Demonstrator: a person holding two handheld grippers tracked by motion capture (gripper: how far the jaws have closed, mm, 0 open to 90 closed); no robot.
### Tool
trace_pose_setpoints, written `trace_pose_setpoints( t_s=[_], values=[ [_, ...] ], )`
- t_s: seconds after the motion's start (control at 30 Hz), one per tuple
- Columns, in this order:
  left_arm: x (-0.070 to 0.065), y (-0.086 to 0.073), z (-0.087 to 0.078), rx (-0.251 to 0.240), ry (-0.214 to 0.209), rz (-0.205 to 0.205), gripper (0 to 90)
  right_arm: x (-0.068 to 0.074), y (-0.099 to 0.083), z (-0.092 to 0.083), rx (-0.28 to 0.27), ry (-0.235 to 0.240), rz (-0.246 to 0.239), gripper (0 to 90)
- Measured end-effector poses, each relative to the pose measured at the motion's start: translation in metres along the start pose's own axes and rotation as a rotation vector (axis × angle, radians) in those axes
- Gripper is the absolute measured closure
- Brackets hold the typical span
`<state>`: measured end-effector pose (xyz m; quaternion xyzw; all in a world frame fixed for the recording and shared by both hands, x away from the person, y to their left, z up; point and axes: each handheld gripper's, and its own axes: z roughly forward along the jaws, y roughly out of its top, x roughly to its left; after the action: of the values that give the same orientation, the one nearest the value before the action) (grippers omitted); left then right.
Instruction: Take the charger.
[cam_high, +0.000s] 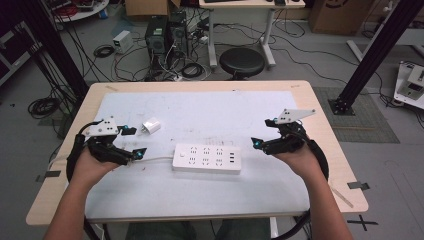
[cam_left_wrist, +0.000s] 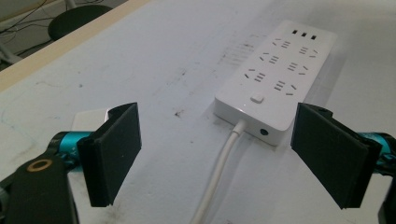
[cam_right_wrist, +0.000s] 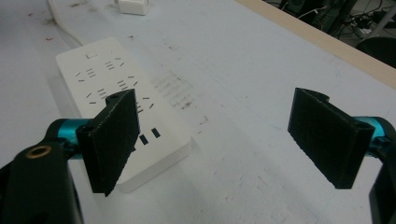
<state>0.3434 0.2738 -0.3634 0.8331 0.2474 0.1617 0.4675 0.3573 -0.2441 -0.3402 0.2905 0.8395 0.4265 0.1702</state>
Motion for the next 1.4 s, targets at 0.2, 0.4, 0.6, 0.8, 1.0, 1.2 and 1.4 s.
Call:
trace_pose_setpoints(
  t_s=[0.2, 0.4, 0.6, 0.8, 1.0, 1.2, 1.4],
  values=[
    [0.008, 0.008, 0.004, 0.006, 0.021, -0.028, 16.2, 0.000, 0.005, -0.004, 0.001, -0.007, -0.002, 17.1],
    [0.024, 0.015, 0.017, 0.062, 0.061, -0.055, 16.2, -0.001, 0.005, -0.001, 0.017, 0.001, -0.013, 17.0],
    [0.046, 0.026, 0.034, 0.105, 0.096, -0.060, 16.2, -0.002, 0.006, -0.001, 0.024, -0.003, -0.021, 17.1],
    [0.071, 0.016, 0.060, 0.145, 0.119, -0.118, 16.2, 0.001, -0.002, -0.001, 0.030, -0.011, -0.012, 17.1],
    [0.089, 0.000, 0.085, 0.189, 0.115, -0.151, 16.2, 0.000, -0.006, -0.001, 0.039, -0.014, 0.005, 17.0],
    [0.100, -0.015, 0.099, 0.228, 0.115, -0.179, 16.2, 0.001, -0.004, 0.000, 0.040, -0.015, -0.005, 17.1],
    [0.103, -0.020, 0.108, 0.229, 0.124, -0.182, 16.2, 0.002, -0.003, 0.005, 0.047, -0.011, -0.005, 17.1]
  ],
)
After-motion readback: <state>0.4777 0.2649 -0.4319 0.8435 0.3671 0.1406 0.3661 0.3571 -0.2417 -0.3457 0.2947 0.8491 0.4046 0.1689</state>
